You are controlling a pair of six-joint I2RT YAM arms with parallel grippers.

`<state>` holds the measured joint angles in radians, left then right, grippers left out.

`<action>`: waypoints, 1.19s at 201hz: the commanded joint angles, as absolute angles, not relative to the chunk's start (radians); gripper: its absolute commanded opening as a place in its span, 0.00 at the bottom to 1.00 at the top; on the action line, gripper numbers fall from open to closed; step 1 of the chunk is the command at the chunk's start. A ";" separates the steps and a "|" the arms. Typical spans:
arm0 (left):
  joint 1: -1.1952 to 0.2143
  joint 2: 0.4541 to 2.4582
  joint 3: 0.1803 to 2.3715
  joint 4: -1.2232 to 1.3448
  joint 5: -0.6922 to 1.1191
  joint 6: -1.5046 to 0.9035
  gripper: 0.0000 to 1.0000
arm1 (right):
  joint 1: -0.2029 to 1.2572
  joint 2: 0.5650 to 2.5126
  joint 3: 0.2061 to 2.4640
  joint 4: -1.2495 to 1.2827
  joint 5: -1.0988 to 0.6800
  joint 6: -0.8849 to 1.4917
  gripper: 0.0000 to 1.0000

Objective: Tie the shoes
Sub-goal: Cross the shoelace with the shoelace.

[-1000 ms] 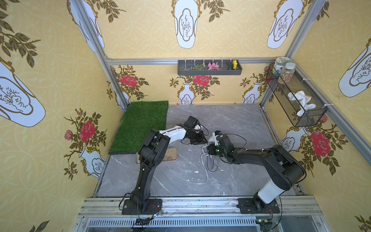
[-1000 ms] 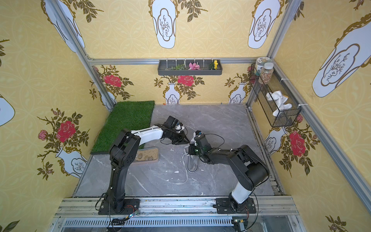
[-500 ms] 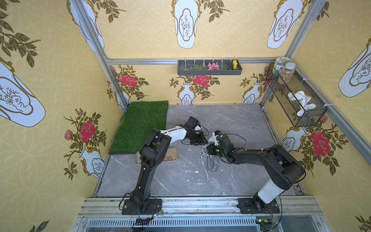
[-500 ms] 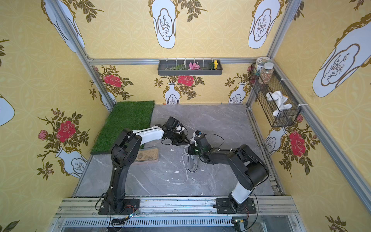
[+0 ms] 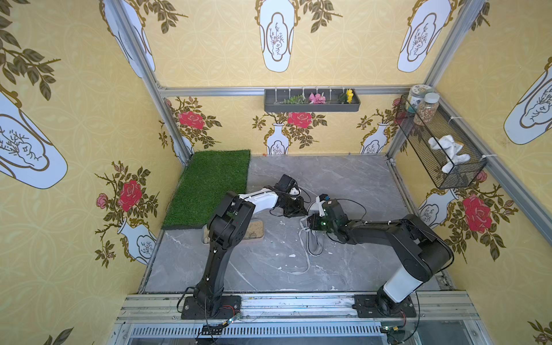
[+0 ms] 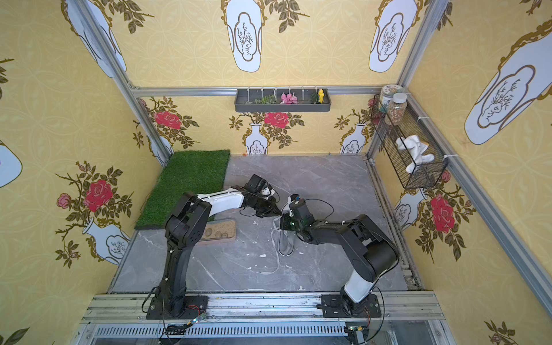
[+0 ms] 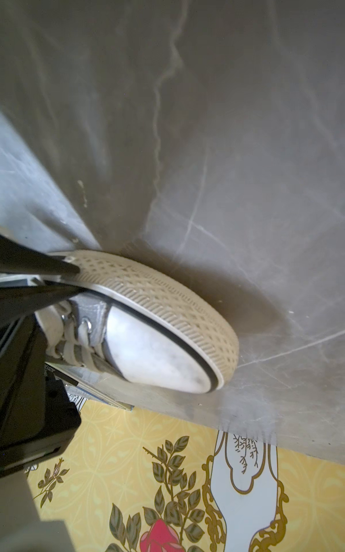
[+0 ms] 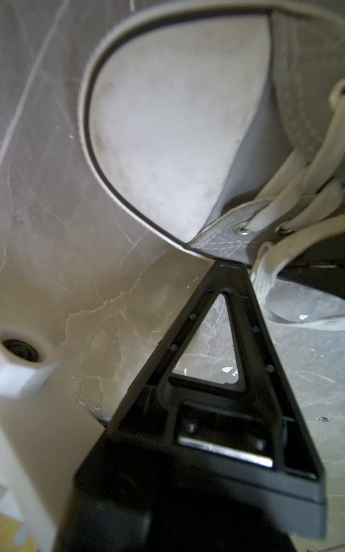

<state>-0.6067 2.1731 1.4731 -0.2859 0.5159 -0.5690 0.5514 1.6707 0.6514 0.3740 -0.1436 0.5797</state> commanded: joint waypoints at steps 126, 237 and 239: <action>-0.612 2.169 1.460 -0.232 0.537 -0.621 0.21 | 0.555 1.669 0.624 0.423 -0.203 0.603 0.00; -0.607 2.142 1.447 -0.250 0.508 -0.605 0.00 | 0.554 1.652 0.624 0.389 -0.201 0.593 0.11; -0.607 2.141 1.447 -0.251 0.507 -0.604 0.00 | 0.554 1.649 0.624 0.386 -0.201 0.590 0.12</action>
<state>-0.6109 2.1532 1.4467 -0.2401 0.5247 -0.6209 0.5514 1.6630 0.6270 0.4221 -0.1730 0.6018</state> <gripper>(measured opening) 0.058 0.064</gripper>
